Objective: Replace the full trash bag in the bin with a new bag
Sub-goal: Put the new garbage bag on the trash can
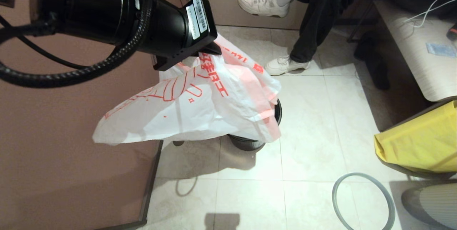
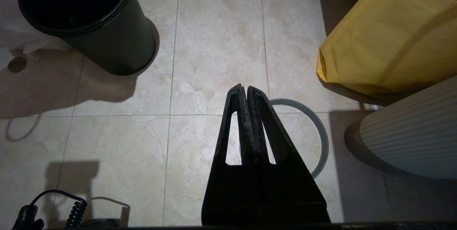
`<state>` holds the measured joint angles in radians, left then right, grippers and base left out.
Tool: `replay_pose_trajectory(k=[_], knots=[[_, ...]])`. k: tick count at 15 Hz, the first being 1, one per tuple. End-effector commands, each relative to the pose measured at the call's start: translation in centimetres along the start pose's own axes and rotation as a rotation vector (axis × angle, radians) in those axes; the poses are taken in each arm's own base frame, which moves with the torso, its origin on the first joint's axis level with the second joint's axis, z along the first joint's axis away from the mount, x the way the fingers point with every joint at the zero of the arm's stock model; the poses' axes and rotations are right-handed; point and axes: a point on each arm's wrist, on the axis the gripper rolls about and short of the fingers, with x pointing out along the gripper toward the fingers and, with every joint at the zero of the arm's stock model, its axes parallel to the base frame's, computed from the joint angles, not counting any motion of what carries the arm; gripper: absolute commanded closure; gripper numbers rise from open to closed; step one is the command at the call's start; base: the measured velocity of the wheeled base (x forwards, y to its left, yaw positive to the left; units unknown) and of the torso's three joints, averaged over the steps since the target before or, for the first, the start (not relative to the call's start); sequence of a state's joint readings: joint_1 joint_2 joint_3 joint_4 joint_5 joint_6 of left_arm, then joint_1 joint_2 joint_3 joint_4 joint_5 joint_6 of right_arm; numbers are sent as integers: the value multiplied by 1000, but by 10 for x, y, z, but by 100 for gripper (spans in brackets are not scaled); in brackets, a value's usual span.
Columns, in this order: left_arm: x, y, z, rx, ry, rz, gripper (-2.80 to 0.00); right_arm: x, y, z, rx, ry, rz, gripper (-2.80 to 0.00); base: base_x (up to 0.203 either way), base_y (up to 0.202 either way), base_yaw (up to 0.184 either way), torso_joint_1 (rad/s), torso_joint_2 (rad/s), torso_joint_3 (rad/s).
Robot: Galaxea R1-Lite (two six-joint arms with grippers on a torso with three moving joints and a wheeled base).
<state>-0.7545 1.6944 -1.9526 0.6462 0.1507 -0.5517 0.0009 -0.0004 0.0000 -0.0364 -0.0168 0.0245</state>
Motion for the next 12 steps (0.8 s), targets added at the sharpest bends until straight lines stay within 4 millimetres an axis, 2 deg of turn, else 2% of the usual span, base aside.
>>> replay_pose_trajectory(k=[1,4,8,10,12], knots=[[-4,2,5,-15,-4,-47,0,0,0,0,0,-2,1,0,0,0,0,0,0,0],[2,14,18,-70,41,-216,0,0,0,0,0,0,1,0,0,0,0,0,0,0],[-11,36,45,-353,135,-493,0,0,0,0,0,-2,1,0,0,0,0,0,0,0],[-4,55,52,-498,180,-488,0,0,0,0,0,0,1,0,0,0,0,0,0,0],[10,66,53,-552,200,-459,0,0,0,0,0,0,1,0,0,0,0,0,0,0]])
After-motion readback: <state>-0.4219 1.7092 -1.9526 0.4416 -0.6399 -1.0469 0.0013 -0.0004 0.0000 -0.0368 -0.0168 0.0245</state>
